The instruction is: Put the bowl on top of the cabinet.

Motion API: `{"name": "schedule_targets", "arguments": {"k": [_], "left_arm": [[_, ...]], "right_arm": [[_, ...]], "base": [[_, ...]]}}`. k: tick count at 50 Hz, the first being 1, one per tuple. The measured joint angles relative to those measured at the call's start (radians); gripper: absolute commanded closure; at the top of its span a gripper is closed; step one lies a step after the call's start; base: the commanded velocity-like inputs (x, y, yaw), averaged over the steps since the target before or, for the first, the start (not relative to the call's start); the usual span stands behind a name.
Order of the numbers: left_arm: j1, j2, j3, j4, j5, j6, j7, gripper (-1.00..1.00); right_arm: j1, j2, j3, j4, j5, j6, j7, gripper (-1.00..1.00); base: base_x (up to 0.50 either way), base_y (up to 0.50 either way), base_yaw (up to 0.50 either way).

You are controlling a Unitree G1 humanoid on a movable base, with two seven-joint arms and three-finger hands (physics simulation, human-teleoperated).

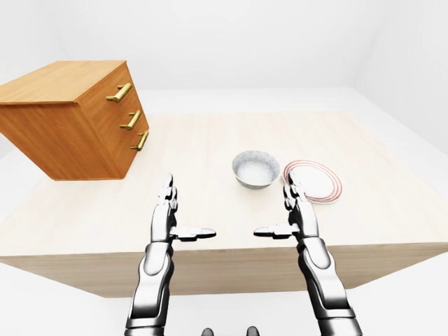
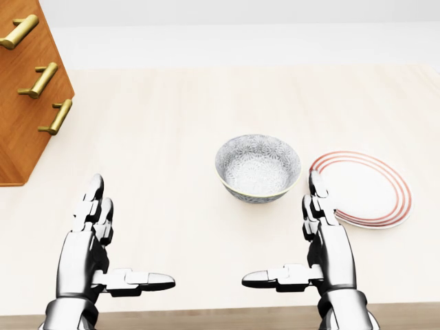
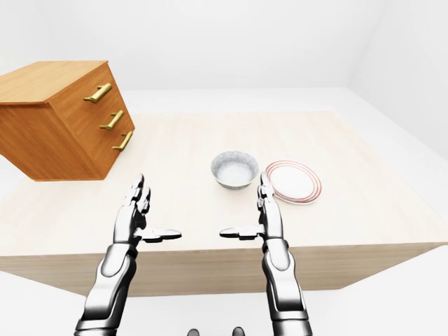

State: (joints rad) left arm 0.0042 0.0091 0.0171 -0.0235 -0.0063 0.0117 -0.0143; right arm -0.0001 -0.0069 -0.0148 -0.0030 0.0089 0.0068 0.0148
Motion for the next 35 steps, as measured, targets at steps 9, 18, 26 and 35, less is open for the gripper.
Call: {"name": "schedule_targets", "arguments": {"k": [9,18,26,35], "left_arm": [[0.012,0.011,0.024,-0.078,-0.006,0.043,-0.017,-1.0],[-0.008,0.048,0.118,-0.236,-0.051,0.076,-0.022,-1.0],[-0.052,0.121,0.298,-0.432,-0.155,0.076,-0.001,-1.0],[-0.093,0.225,0.541,-0.629,-0.341,0.076,0.076,-1.0]], "right_arm": [[0.0,-0.008,-0.019,-0.017,0.02,0.018,0.016,-1.0],[-0.02,-0.034,-0.077,-0.203,0.047,0.08,0.004,-1.0],[-0.07,-0.098,-0.248,-0.535,0.151,0.08,-0.027,-1.0],[-0.062,-0.326,-0.578,-0.838,0.56,0.08,-0.218,-1.0]], "base": [[0.0,0.0,0.0],[0.0,0.0,0.0],[0.0,0.0,0.0],[0.0,0.0,0.0]]}}
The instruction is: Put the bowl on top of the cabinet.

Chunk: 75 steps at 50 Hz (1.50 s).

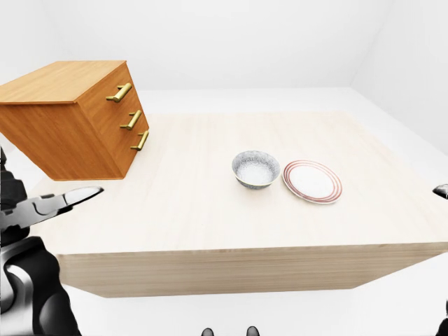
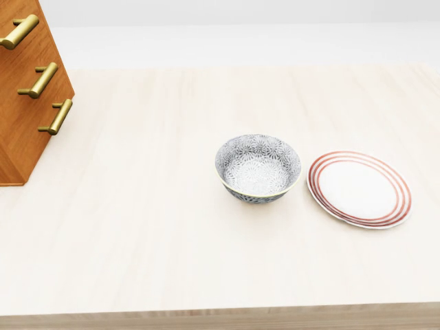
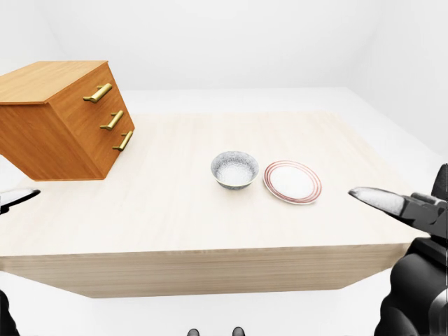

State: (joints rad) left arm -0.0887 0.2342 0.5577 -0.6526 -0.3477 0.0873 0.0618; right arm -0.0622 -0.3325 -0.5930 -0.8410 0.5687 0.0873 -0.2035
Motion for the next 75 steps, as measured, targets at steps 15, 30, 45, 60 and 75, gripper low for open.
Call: {"name": "schedule_targets", "arguments": {"k": [15,30,45,60,75], "left_arm": [[-0.005,0.132,0.221,-0.109,-0.24,0.0,0.159,-1.0],[0.001,0.17,0.273,-0.141,-0.309,0.0,0.215,-1.0],[0.002,0.176,0.278,-0.145,-0.323,0.0,0.226,-1.0],[0.0,0.177,0.278,-0.152,-0.331,0.0,0.23,-1.0],[0.001,0.179,0.279,-0.152,-0.333,0.0,0.234,-1.0]], "right_arm": [[0.045,-0.147,-0.274,-0.161,0.301,0.0,-0.12,-1.0],[0.059,-0.162,-0.344,-0.197,0.357,0.0,-0.126,-1.0],[0.063,-0.156,-0.357,-0.204,0.358,0.0,-0.113,-1.0],[0.078,-0.157,-0.327,-0.202,0.294,0.0,-0.088,-1.0],[0.083,-0.138,-0.292,-0.205,0.202,0.0,-0.042,-1.0]], "base": [[0.0,0.0,0.0],[0.24,0.0,0.0],[0.5,0.0,0.0],[0.26,0.23,0.0],[0.0,0.5,0.0]]}}
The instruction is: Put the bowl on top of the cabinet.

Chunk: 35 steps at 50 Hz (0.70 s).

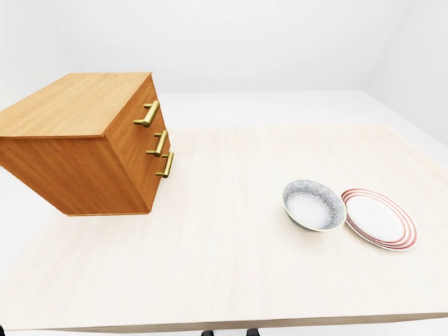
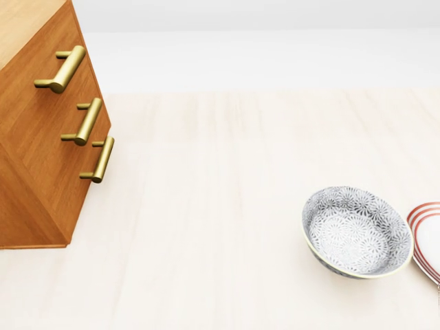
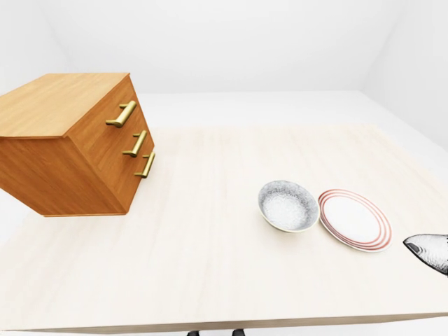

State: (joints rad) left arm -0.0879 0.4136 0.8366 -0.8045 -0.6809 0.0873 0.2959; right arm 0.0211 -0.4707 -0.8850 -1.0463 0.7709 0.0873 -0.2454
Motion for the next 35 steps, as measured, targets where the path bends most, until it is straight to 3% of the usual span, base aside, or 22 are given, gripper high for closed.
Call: {"name": "schedule_targets", "arguments": {"k": [35], "left_arm": [[0.0,-0.004,-0.005,0.0,0.005,0.0,-0.002,-1.0]], "right_arm": [[-0.002,0.015,0.006,-0.001,-0.034,0.0,0.023,-1.0]], "base": [[0.0,0.5,0.0]]}}
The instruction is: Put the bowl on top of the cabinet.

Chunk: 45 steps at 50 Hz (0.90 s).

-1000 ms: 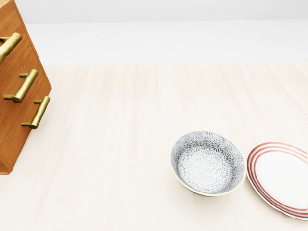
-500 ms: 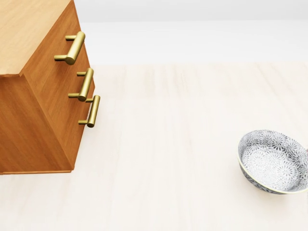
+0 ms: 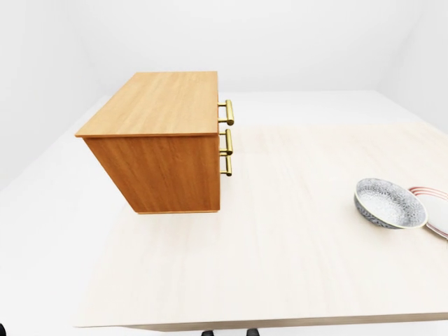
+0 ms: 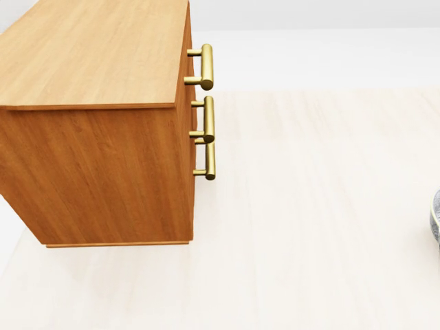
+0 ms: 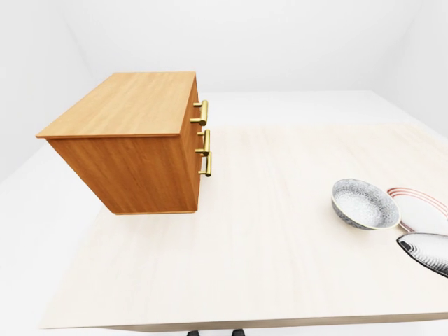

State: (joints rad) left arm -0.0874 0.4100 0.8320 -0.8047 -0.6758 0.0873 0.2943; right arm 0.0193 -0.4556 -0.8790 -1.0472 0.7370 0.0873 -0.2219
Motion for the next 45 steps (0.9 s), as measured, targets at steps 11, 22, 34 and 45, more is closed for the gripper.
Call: {"name": "schedule_targets", "arguments": {"k": [11,22,34,45], "left_arm": [[0.001,-0.001,0.0,0.002,0.002,0.0,-0.001,-1.0],[0.001,-0.002,0.0,-0.003,0.002,0.0,-0.002,-1.0],[-0.003,0.004,0.002,-0.01,-0.005,0.0,0.005,-1.0],[-0.006,0.009,0.003,-0.009,-0.007,0.0,0.008,-1.0]], "right_arm": [[-0.023,0.021,-0.004,0.001,-0.032,0.0,0.019,-1.0],[-0.1,-0.004,0.04,0.118,-0.192,0.0,0.112,-1.0],[-0.246,-0.17,0.186,0.532,-0.568,0.0,0.306,-1.0],[-0.393,-0.312,0.33,1.093,-0.888,0.0,0.418,-1.0]], "base": [[0.0,0.09,0.0],[0.0,0.0,0.0],[0.0,0.0,0.0],[0.0,0.0,0.0]]}}
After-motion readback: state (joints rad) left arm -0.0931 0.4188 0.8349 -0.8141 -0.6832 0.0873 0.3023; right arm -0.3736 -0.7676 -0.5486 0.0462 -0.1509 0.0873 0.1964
